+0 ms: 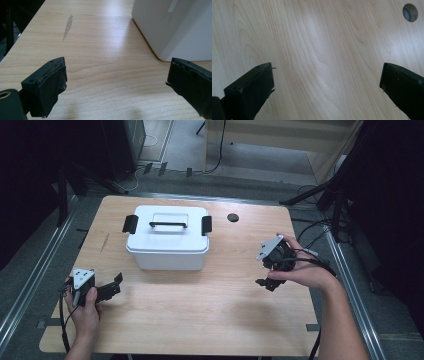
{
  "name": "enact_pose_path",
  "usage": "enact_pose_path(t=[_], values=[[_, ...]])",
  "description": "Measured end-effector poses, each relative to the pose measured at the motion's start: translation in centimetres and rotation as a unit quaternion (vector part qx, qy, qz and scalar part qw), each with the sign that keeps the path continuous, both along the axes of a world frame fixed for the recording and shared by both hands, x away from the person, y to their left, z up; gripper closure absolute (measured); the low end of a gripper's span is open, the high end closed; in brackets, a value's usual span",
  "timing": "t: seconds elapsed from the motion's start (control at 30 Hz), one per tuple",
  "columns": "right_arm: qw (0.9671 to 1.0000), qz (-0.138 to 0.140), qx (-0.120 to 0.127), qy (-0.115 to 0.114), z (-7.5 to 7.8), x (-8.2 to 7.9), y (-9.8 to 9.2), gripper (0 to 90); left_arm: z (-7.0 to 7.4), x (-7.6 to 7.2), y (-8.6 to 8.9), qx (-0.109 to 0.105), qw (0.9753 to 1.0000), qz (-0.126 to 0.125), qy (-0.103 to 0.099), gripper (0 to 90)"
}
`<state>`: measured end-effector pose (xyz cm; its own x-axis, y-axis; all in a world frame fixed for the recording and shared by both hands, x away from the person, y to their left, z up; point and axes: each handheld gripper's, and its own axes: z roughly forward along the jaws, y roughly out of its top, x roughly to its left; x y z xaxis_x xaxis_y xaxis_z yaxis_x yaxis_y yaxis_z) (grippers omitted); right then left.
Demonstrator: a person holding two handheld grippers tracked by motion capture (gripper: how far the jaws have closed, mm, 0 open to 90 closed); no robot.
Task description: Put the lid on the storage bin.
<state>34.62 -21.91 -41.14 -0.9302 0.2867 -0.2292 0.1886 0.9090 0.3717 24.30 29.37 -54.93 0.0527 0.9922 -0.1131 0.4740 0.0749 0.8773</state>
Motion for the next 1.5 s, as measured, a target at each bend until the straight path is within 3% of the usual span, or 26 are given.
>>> enact_pose_path(t=[0.23,0.73,1.0,1.33,1.5], values=[[0.9999,-0.011,0.001,-0.001,-1.1,-1.2,-1.3,0.0,0.0,0.0,0.0,0.002,1.0,-0.001,0.0,3.2],[0.9977,-0.054,0.041,0.004,-4.9,-3.3,-4.8,0.0,0.0,0.0,-0.1,0.005,1.0,-0.001,0.0,3.2],[0.9939,-0.081,0.074,-0.003,-6.4,-4.5,-6.6,0.0,0.0,-0.1,-0.1,0.007,1.0,-0.002,0.001,3.2],[0.9857,-0.122,0.115,-0.017,-8.4,-6.0,-8.8,0.0,0.0,-0.1,-0.2,0.01,0.9999,-0.006,0.001,3.2],[0.9821,-0.127,0.138,-0.011,-9.3,-7.0,-9.3,0.0,0.0,-0.2,-0.2,0.014,0.9999,-0.007,0.001,3.2]])
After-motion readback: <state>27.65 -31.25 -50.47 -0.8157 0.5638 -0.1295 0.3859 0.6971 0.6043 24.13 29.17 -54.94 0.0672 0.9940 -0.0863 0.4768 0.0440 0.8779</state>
